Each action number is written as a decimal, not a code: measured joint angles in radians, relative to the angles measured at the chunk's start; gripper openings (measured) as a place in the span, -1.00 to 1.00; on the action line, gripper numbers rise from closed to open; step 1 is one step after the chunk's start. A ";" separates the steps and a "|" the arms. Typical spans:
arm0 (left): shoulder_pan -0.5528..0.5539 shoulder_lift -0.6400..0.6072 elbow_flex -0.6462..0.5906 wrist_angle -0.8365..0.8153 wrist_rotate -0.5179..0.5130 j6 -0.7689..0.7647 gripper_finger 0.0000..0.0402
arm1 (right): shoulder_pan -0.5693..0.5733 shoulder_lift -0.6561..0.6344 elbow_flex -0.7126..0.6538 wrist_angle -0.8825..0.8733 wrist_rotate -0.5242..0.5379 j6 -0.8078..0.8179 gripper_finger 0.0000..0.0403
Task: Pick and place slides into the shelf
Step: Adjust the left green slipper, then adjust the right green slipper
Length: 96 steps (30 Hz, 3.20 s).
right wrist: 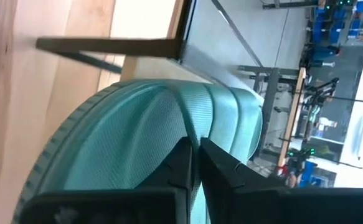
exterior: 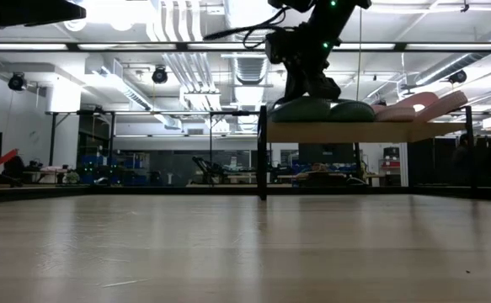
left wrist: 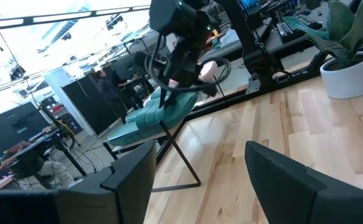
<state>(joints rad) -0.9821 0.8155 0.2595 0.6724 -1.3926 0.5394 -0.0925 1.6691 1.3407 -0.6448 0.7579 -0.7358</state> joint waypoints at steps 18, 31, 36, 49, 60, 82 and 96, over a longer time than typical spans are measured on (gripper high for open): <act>0.000 0.000 0.000 0.000 0.000 0.000 0.15 | 0.003 -0.005 0.040 -0.025 -0.012 0.064 -0.07; 0.000 0.000 0.000 0.000 0.000 -0.001 0.15 | 0.014 -0.041 0.171 -0.143 0.007 0.219 -0.01; 0.000 0.000 -0.001 0.000 0.001 -0.002 0.15 | 0.014 -0.093 0.158 -0.229 -0.054 0.306 -0.08; 0.000 0.000 -0.001 0.000 0.000 -0.007 0.15 | 0.026 -0.296 -0.058 -0.411 -0.053 0.428 -0.17; 0.000 0.000 -0.001 0.000 0.000 -0.008 0.15 | 0.016 -0.374 -0.369 -0.012 0.133 0.106 -0.23; 0.000 0.000 -0.001 0.000 0.000 -0.007 0.15 | -0.034 -0.370 -0.400 0.114 0.084 0.019 -0.93; 0.000 0.000 -0.001 0.000 0.000 -0.002 0.15 | -0.032 -0.370 -0.400 0.208 0.055 -0.103 -0.94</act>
<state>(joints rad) -0.9821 0.8158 0.2588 0.6727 -1.3924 0.5369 -0.1247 1.2987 0.9405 -0.4364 0.8127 -0.8385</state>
